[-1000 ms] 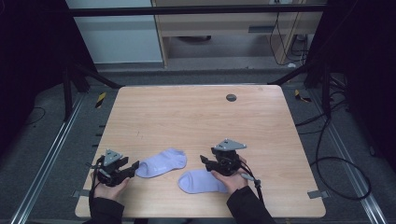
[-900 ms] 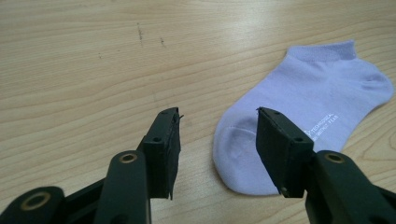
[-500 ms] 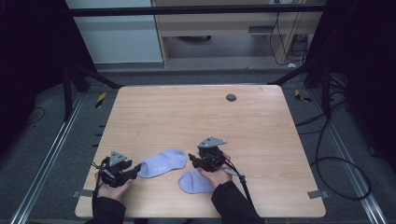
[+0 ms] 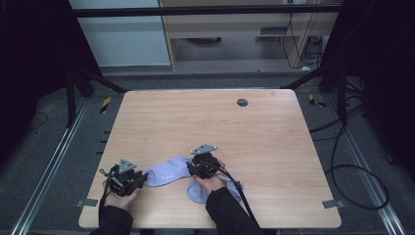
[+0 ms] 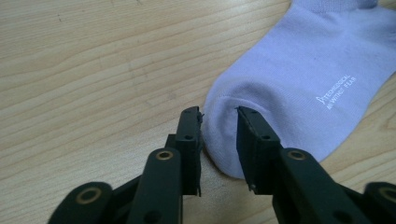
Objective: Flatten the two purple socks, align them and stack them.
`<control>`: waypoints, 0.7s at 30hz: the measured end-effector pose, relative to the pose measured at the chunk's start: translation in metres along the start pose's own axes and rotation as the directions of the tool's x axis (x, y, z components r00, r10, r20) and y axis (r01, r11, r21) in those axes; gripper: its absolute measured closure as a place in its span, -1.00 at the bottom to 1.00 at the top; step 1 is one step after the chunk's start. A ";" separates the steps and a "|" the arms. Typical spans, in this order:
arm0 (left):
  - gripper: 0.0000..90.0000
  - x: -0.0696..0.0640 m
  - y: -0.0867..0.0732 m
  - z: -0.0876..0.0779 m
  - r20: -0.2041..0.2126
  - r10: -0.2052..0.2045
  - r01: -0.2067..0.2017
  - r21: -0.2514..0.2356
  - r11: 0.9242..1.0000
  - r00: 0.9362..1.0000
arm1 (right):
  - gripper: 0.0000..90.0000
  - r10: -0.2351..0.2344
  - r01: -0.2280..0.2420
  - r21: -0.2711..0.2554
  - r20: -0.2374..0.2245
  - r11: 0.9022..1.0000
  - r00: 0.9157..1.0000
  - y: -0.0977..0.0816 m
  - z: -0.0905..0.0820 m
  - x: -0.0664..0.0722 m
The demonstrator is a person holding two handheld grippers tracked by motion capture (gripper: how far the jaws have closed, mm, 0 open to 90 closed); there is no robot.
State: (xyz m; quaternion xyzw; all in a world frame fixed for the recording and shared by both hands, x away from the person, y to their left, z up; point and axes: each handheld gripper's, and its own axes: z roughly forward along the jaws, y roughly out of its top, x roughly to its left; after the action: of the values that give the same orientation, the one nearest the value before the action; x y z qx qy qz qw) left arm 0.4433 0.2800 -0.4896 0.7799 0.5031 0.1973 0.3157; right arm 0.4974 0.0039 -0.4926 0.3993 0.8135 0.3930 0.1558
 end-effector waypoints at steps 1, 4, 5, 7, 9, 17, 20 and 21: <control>0.64 0.000 0.000 0.001 0.003 -0.001 0.001 0.006 1.000 1.000 | 0.30 -0.001 0.001 0.008 0.000 1.000 1.000 -0.001 0.002 0.000; 0.72 0.000 0.000 0.002 0.008 -0.002 0.002 0.017 1.000 1.000 | 0.33 -0.006 0.005 0.021 0.006 1.000 1.000 -0.003 0.006 -0.001; 0.75 0.000 0.000 0.002 0.009 -0.005 0.005 0.017 1.000 1.000 | 0.35 0.000 0.000 0.023 0.005 1.000 1.000 -0.003 0.006 -0.001; 0.81 -0.001 0.000 0.003 0.009 -0.007 0.006 0.021 1.000 1.000 | 0.39 -0.010 0.009 0.027 0.007 1.000 1.000 -0.004 0.008 -0.001; 0.87 -0.002 0.001 0.003 0.012 -0.008 0.008 0.027 1.000 1.000 | 0.47 -0.005 0.005 0.033 0.003 0.999 1.000 -0.005 0.009 0.000; 0.93 -0.003 0.002 0.002 0.010 -0.006 0.005 0.032 0.999 1.000 | 0.91 -0.002 0.002 0.034 -0.012 0.999 1.000 -0.006 0.008 0.002; 0.94 -0.003 0.003 0.000 0.012 -0.008 0.008 0.021 1.000 1.000 | 0.96 0.009 -0.009 0.035 -0.016 0.999 1.000 -0.006 0.007 0.004; 0.94 -0.003 0.003 -0.001 0.015 -0.011 0.011 0.015 1.000 1.000 | 0.96 0.016 -0.016 0.035 -0.023 0.999 1.000 -0.006 0.007 0.004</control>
State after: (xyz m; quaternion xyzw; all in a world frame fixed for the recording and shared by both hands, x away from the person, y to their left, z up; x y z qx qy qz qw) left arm 0.4432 0.2768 -0.4866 0.7810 0.5063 0.1859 0.3148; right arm 0.4954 0.0081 -0.5012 0.4038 0.8187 0.3849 0.1362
